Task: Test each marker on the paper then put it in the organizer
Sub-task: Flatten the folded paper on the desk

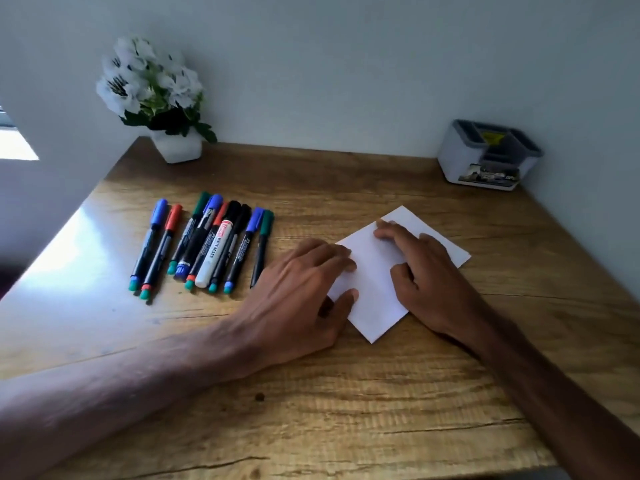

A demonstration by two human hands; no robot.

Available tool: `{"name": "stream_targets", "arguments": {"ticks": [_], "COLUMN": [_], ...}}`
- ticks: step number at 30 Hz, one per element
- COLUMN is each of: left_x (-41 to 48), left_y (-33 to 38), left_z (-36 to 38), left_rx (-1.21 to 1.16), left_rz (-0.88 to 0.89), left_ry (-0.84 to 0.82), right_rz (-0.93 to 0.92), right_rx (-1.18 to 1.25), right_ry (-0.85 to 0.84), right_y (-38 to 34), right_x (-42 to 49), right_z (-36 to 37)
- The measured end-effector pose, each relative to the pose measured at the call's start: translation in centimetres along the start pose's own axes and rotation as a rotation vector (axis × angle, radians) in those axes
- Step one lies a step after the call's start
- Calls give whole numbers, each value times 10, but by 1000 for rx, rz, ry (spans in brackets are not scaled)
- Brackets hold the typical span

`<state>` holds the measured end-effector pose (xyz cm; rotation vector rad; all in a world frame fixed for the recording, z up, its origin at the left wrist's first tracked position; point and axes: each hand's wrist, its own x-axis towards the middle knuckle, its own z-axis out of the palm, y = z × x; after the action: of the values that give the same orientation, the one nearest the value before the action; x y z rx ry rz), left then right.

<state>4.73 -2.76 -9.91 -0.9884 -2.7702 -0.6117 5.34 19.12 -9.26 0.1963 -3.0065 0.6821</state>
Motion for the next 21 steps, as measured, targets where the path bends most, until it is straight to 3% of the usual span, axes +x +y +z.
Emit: {"name": "stream_targets", "arguments": {"ticks": [5, 13, 16, 21], "left_x": [-1, -17, -24, -26], "left_y": [-2, 5, 11, 11], "left_z": [0, -4, -6, -7], "left_rx": [-8, -2, -6, -21], "left_rz": [4, 103, 178, 142], "left_ry": [-12, 57, 104, 100], "right_rz": [-16, -191, -394, -688], "right_rx": [44, 169, 189, 96], "right_ry": [2, 361, 308, -24], "right_y": [7, -18, -47, -80], "right_x": [2, 8, 25, 68], "right_z": [1, -18, -23, -12]}}
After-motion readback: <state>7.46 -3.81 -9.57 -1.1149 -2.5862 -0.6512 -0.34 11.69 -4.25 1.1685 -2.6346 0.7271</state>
